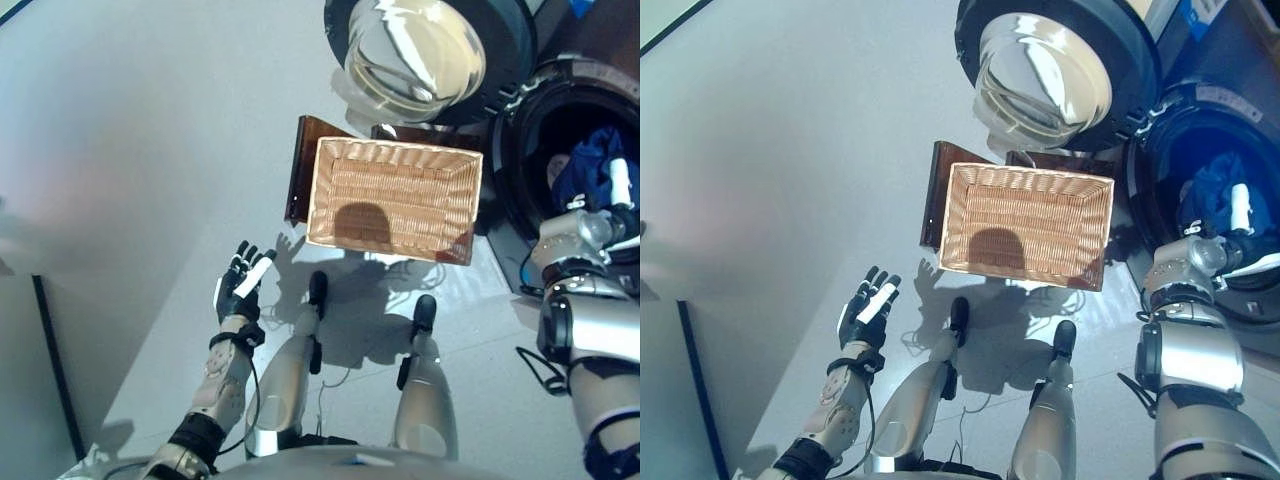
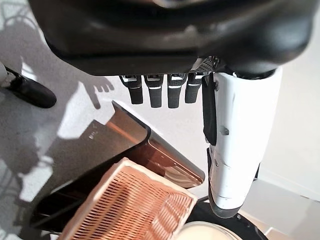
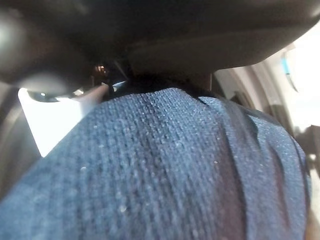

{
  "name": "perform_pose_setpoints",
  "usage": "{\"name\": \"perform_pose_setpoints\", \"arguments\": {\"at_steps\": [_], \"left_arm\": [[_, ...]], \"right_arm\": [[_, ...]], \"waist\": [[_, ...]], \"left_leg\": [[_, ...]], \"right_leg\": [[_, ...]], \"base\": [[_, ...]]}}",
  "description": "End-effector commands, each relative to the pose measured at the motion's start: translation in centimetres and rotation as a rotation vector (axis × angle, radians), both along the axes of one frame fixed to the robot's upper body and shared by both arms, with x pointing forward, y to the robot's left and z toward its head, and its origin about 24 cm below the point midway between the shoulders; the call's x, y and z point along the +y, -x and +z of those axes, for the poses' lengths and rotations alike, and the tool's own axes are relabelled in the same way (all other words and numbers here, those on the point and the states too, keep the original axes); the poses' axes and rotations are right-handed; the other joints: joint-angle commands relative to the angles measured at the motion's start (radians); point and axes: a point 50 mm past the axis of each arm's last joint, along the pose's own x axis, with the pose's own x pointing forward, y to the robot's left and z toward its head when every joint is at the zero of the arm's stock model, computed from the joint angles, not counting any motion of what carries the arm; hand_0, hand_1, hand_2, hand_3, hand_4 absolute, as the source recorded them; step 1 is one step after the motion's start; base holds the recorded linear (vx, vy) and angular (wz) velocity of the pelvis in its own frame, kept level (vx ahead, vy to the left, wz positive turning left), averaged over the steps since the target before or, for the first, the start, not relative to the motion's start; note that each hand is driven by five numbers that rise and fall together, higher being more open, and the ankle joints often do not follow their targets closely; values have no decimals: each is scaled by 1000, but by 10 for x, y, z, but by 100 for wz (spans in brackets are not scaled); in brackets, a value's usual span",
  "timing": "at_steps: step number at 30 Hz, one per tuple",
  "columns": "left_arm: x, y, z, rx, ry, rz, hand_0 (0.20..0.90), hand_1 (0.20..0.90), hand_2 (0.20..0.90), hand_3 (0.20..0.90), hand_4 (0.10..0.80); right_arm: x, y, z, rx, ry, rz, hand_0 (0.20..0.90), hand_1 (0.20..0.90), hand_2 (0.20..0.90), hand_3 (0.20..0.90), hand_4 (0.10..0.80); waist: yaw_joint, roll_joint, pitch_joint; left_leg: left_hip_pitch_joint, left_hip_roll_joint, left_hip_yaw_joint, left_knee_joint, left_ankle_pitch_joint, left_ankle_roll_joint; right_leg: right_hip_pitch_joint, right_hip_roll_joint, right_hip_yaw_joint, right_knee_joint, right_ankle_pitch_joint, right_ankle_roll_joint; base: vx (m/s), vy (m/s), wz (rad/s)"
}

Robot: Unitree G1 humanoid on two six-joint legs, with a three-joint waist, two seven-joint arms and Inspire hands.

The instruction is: Pick up the clothes and place them into the washing machine

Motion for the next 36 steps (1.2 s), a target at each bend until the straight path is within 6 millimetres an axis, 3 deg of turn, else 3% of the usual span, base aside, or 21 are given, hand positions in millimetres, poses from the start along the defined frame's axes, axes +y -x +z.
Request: {"name": "perform_pose_setpoints", "arguments": {"at_steps": [1, 7, 13, 23, 36], "left_arm": [[-1, -4, 28, -161, 26, 4, 900, 900, 900, 900, 800], [-4, -8, 41, -224, 31, -5, 900, 900, 900, 900, 800], [-5, -9, 44, -236, 21, -8, 900, 900, 900, 900, 800], [-14, -10, 53, -278, 32, -50, 900, 900, 900, 900, 800], [-26, -13, 56, -291, 54, -80, 900, 900, 900, 900, 800]], "right_arm": [[-21, 7, 81, -98, 276, -35, 200, 200, 200, 200, 300], [-14, -1, 90, -80, 307, -1, 200, 200, 200, 200, 300], [-8, -5, 121, -154, 324, 5, 200, 200, 200, 200, 300], [-15, 15, 198, -312, 404, -43, 200, 200, 200, 200, 300], [-20, 50, 257, -577, 393, -107, 200, 200, 200, 200, 300]], "waist": [[11, -3, -13], [13, 26, 36], [25, 56, 48], [55, 105, 48], [57, 141, 48]], "left_leg": [[-68, 6, 15, -10, 5, -76], [-112, 4, 32, -10, 16, -77], [-167, 0, 48, -10, 25, -78], [-265, -4, 59, -10, 37, -81], [-318, -25, 74, -10, 39, -85]], "right_leg": [[-64, -11, 45, 222, -213, -33], [-148, -13, 67, 263, -212, -36], [-242, -18, 95, 296, -210, -36], [-400, -20, 137, 371, -229, -37], [-507, -28, 184, 449, -258, -35]], "base": [[-50, 4, -2], [-50, 4, -5], [-32, 15, -6], [-8, -4, -4], [21, -3, 6]]}}
